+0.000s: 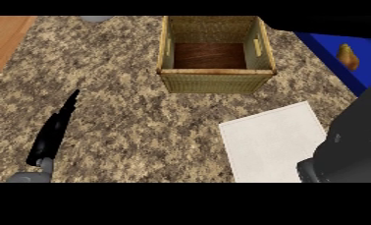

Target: Pick the croissant from the placemat and place it in the basket

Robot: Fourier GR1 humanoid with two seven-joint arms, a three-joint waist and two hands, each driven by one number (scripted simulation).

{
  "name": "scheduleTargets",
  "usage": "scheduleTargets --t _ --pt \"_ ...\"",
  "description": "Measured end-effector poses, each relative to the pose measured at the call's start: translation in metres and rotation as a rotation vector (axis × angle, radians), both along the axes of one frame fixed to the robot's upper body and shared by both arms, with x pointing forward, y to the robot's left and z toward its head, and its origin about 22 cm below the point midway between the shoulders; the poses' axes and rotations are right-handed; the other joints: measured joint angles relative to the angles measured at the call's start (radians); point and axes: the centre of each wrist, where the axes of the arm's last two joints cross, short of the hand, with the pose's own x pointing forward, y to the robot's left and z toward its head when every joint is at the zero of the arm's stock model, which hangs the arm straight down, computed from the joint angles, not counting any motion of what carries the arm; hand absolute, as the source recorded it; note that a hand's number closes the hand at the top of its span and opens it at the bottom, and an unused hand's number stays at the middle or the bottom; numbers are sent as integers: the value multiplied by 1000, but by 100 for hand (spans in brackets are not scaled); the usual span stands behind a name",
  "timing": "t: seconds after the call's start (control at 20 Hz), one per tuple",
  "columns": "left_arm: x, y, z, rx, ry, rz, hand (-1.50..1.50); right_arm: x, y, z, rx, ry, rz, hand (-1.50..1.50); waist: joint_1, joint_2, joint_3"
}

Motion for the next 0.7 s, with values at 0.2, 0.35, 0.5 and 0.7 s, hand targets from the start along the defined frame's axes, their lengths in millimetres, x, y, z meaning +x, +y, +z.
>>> scheduleTargets --t 0.2,0.35,0.5,0.7 --pt "4 1 1 6 -8 -3 0 24 21 -3 -30 78 -21 150 1 4 0" --pt "6 1 1 7 -10 0 0 40 36 -8 -56 119 -51 150 2 6 1" --pt "4 1 0 0 -13 1 0 55 43 -15 -72 149 -82 150 2 6 1" --pt "0 2 -4 -2 -13 -3 0 72 54 -33 -101 172 -130 -150 2 7 1"
